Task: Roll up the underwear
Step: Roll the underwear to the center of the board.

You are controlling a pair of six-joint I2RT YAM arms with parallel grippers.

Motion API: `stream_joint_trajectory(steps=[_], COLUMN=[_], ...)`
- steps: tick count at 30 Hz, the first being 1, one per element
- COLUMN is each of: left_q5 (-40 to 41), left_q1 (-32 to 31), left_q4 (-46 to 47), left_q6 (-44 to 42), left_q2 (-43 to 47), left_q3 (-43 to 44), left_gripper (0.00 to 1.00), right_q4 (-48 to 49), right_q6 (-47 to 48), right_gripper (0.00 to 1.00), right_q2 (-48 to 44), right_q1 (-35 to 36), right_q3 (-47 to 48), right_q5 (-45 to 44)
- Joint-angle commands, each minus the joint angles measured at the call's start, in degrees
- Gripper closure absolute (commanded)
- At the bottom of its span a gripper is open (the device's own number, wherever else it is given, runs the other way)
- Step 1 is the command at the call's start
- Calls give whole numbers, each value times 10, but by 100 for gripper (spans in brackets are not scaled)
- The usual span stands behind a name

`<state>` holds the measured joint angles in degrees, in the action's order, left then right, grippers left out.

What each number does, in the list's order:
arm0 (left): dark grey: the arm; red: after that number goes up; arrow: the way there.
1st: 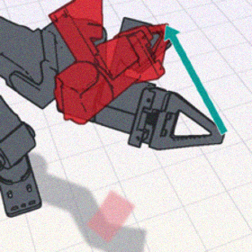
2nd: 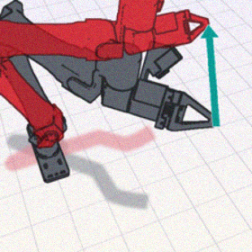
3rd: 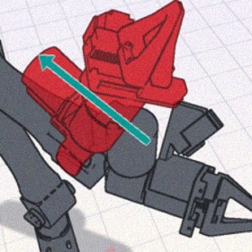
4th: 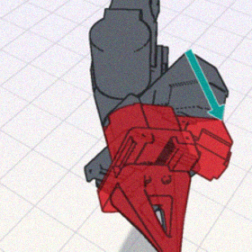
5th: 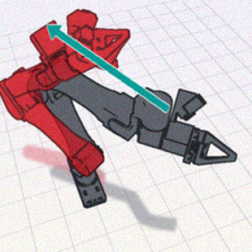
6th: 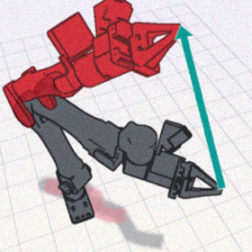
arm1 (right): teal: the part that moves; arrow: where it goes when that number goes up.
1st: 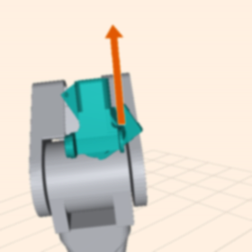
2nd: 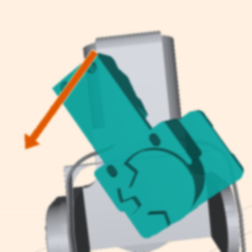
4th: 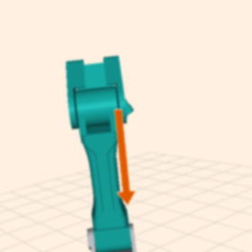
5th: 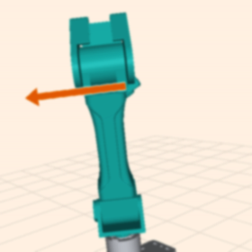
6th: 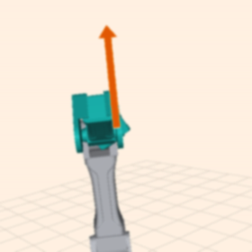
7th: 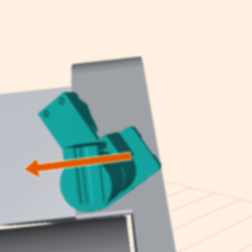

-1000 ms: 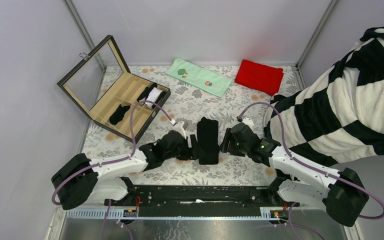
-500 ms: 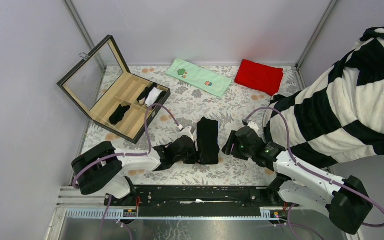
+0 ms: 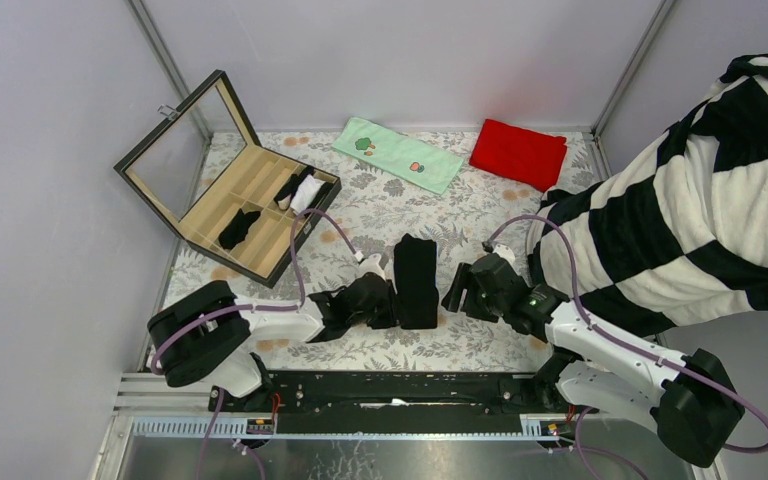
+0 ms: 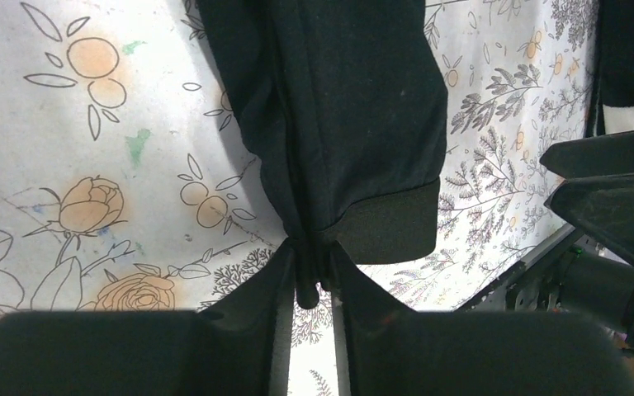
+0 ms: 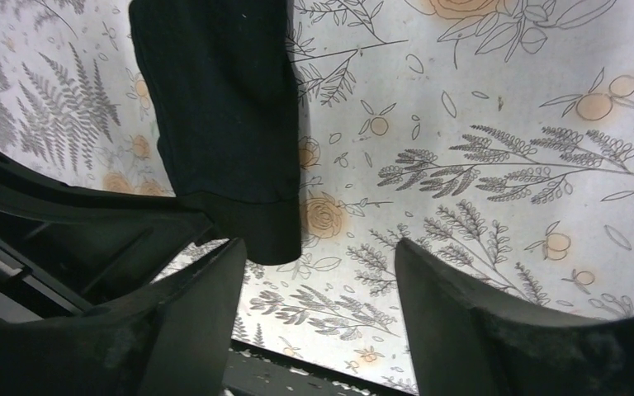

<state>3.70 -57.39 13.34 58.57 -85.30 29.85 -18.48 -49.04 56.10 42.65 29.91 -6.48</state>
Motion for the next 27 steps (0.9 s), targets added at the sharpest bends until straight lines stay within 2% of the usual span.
stream_joint_trajectory(steps=[1,3,8,11,13,16,17,19,22,27], left_q5=[22,21,9,-30,-65,-101,-110,-132,-177,-228], left_q1=[-3,-3,4,27,44,61,65,77,97,131], left_q4=[20,23,36,57,55,34,23,-2,-24,-42], left_q6=[-4,-5,-17,-31,-47,-80,-89,-102,-112,-112], left_q2=[-6,-7,-5,-1,0,6,9,16,32,78], left_q3=[-15,-18,-28,-38,-39,-33,-30,-28,-33,-57], left_gripper=[78,83,92,97,100,100,100,100,100,100], right_q4=[23,45,127,204,214,217,223,254,311,231], right_q6=[34,45,129,191,240,345,375,473,595,839], right_gripper=[22,17,17,20,17,15,19,24,30,26], right_q2=[2,-1,-5,-30,-46,-49,-44,-35,-29,-6], right_q1=[-10,-13,-14,-14,-14,-14,-14,-14,-9,63], right_q3=[-7,-12,-20,-34,-13,23,31,30,2,15], right_q5=[7,26,47,32,24,60,63,141,190,190])
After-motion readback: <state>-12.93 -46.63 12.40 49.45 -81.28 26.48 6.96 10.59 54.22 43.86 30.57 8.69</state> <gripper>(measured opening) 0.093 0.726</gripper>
